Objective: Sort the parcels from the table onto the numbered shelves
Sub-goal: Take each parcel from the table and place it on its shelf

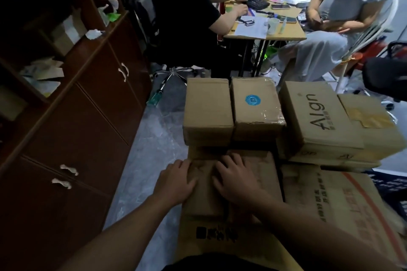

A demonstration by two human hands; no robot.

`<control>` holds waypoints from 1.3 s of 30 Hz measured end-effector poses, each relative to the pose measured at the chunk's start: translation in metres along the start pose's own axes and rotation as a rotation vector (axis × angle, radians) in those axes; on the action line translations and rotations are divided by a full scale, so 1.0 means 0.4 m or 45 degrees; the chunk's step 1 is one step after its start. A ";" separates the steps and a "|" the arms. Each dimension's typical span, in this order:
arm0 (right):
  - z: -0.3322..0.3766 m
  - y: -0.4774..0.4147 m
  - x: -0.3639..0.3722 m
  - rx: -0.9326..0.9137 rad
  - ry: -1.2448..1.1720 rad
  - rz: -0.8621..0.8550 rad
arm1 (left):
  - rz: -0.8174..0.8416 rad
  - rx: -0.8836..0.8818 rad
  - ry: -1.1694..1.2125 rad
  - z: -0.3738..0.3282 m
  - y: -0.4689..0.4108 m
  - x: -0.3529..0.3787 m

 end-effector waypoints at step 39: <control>0.237 0.189 0.197 0.722 -1.006 -0.398 | 0.813 -0.225 1.175 0.198 0.166 0.102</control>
Point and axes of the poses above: each hand's wrist, its own y-axis away from the middle knuckle, its own x-axis out of the palm, z = x × y, the point moved 5 cm from there along -y, towards the middle knuckle, and after that the axes turned 8 degrees about -x, right-handed, at the moved point
